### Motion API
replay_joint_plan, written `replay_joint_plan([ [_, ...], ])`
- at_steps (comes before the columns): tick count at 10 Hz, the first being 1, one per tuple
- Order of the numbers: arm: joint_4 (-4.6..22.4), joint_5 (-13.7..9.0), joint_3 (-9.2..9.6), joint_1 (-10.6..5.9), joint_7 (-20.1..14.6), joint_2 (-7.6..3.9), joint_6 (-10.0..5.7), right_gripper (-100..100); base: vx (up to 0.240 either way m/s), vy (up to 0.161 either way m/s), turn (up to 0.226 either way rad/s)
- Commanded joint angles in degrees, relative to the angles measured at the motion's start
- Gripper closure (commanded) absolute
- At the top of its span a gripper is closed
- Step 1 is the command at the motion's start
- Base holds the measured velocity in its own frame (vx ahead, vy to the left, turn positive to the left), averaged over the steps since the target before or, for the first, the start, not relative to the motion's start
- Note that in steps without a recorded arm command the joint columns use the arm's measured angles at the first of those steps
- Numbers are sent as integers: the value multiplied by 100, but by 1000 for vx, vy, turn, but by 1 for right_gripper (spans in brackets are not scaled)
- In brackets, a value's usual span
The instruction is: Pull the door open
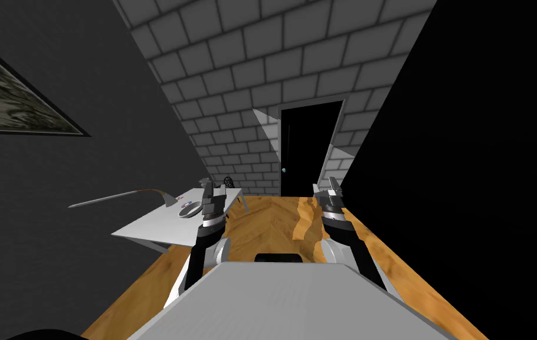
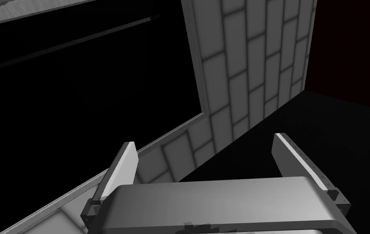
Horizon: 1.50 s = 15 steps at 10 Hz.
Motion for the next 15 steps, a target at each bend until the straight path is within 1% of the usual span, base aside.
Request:
replay_joint_plan([
  [1,154,-158,36,-17,-124,-87,-98,-100,78,-4,98],
  [3,339,-349,79,-37,-273,-181,-216,-100,145,-25,128],
  [5,598,-617,140,-65,-482,-300,-381,-100,173,-6,102],
  [6,665,-686,155,-72,-536,-330,-424,-100,159,-9,85],
  [7,825,-851,192,-89,-664,-396,-526,-100,149,-28,134],
  [8,908,-937,212,-98,-732,-430,-579,-100,140,-43,133],
  [9,1075,-1109,251,-116,-866,-498,-685,-100,144,-19,140],
  [12,1360,-1402,317,-147,-1095,-604,-866,-100,112,-18,96],
  [13,1554,-1602,362,-168,-1252,-675,-990,-100,132,-26,159],
  [15,1762,-1817,411,-190,-1419,-748,-1123,-100,120,-29,128],
])
